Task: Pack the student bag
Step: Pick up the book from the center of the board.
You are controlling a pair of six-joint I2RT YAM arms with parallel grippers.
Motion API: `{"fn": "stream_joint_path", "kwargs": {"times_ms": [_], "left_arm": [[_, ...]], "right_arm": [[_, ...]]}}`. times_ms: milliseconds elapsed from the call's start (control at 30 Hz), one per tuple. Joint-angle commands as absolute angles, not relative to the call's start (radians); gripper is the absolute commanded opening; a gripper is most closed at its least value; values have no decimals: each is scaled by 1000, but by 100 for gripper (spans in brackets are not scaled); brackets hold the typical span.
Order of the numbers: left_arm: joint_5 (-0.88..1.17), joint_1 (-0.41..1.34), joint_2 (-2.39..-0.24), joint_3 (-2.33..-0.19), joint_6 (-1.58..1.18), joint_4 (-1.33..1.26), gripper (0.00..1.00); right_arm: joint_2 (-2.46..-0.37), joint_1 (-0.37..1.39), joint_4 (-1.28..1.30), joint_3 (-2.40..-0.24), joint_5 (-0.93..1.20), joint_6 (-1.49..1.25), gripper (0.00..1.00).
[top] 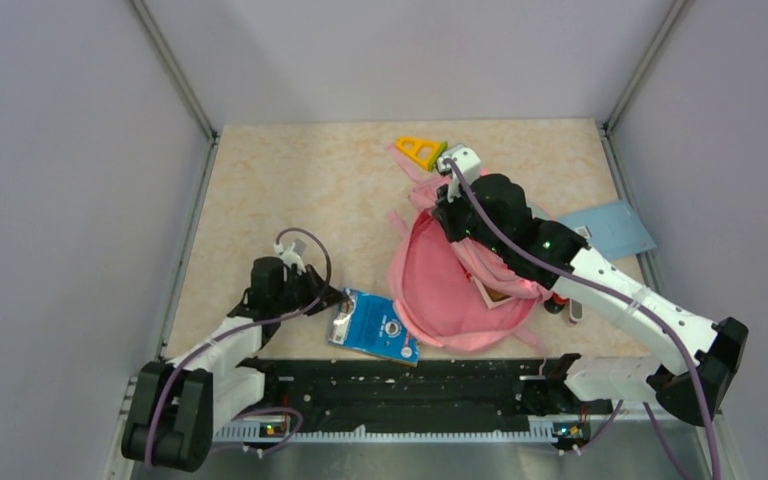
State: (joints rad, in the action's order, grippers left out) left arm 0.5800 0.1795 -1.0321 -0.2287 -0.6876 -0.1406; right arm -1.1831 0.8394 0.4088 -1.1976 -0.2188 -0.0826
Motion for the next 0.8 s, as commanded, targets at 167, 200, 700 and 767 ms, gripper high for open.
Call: {"fn": "stream_joint_path", "kwargs": {"times_ms": [167, 200, 700, 767], "left_arm": [[655, 189, -776, -218, -813, -212, 0], [641, 189, -733, -233, -821, -193, 0], [382, 189, -461, -687, -790, 157, 0], [403, 188, -504, -745, -806, 133, 0]], "right_arm": [[-1188, 831, 335, -1256, -246, -89, 0], [-1187, 831, 336, -1257, -248, -90, 0], [-1184, 831, 336, -1267, -244, -90, 0], [-1182, 832, 336, -1266, -243, -92, 0]]}}
